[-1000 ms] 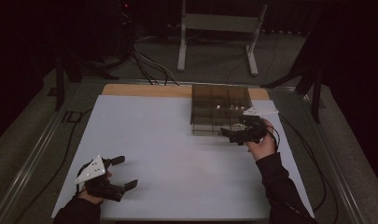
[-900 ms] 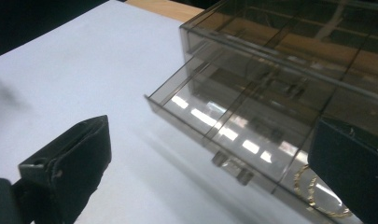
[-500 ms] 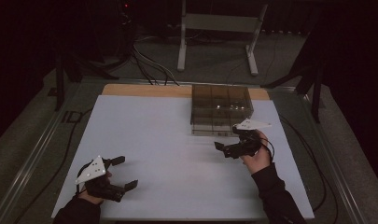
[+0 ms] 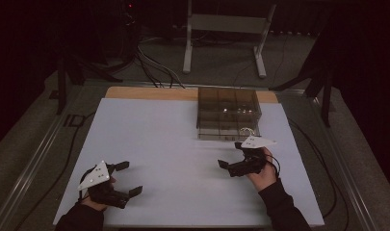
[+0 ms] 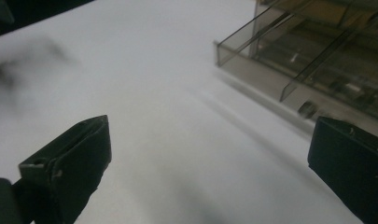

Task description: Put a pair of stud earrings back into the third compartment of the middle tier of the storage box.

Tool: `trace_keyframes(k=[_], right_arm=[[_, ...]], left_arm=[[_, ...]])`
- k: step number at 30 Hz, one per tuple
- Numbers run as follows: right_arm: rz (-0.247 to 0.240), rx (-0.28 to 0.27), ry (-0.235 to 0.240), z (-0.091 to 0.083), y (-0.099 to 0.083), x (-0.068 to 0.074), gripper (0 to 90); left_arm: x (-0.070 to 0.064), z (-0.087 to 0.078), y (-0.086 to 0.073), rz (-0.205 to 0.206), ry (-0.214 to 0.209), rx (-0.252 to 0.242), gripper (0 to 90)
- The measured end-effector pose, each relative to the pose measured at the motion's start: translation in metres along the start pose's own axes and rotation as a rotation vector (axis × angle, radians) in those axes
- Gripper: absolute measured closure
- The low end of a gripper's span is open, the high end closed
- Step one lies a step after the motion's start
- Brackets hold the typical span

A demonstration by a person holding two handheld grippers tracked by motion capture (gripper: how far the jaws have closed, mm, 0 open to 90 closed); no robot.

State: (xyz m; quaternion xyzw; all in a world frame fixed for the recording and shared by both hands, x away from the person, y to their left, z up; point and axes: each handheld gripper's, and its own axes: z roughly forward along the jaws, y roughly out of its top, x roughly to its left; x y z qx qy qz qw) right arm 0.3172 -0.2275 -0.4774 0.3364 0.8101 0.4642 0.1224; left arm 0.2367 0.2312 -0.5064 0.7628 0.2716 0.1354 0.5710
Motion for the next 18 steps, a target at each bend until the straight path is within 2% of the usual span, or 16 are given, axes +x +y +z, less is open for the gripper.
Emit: trace_keyframes(k=[3, 18], right_arm=[[-0.003, 0.007, 0.012, 0.000, -0.010, 0.002, 0.0], [-0.022, 0.011, -0.009, -0.014, -0.041, 0.001, 0.0]], left_arm=[[0.000, -0.001, 0.000, -0.001, -0.001, -0.003, 0.6], [-0.001, 0.000, 0.000, 0.000, -0.012, -0.004, 0.6]])
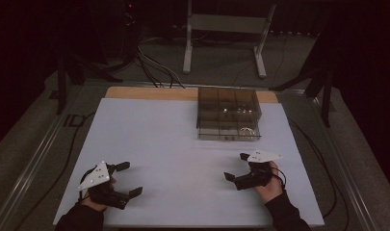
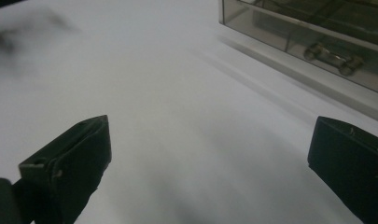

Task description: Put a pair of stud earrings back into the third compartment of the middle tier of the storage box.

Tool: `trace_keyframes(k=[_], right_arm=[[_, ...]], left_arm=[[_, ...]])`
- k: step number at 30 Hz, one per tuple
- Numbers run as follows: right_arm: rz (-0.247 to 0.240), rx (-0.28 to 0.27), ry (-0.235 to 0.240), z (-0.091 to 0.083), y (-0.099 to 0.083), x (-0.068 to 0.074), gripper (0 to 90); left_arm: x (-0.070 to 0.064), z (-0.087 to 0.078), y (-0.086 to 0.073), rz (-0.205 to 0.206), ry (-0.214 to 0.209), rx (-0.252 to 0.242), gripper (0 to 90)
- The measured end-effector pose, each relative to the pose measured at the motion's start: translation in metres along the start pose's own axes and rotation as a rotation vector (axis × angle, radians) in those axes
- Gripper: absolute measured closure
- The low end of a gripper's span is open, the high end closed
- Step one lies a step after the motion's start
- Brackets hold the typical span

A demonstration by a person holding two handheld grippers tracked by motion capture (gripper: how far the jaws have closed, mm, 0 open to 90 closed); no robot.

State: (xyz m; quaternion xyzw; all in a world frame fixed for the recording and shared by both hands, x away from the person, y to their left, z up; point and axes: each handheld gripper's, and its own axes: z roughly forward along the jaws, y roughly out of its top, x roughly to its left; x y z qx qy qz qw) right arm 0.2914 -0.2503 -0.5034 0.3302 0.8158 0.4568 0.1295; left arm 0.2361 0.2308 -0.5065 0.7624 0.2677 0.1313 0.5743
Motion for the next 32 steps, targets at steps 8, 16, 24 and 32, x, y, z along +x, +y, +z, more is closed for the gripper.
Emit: trace_keyframes(k=[8, 16, 24, 32], right_arm=[[0.010, -0.006, -0.026, -0.016, -0.011, -0.004, 0.0], [0.021, 0.024, -0.097, -0.029, -0.024, -0.011, 0.0], [0.033, 0.038, -0.135, -0.039, -0.035, -0.017, 0.0], [0.029, 0.026, -0.142, -0.041, -0.035, -0.020, 0.0]], left_arm=[[0.000, 0.000, 0.000, 0.003, 0.001, 0.005, 0.6], [0.000, -0.001, 0.000, 0.003, 0.003, 0.001, 0.6], [-0.001, -0.001, 0.000, 0.002, 0.005, 0.002, 0.6], [0.000, -0.002, 0.000, 0.002, 0.005, 0.001, 0.6]])
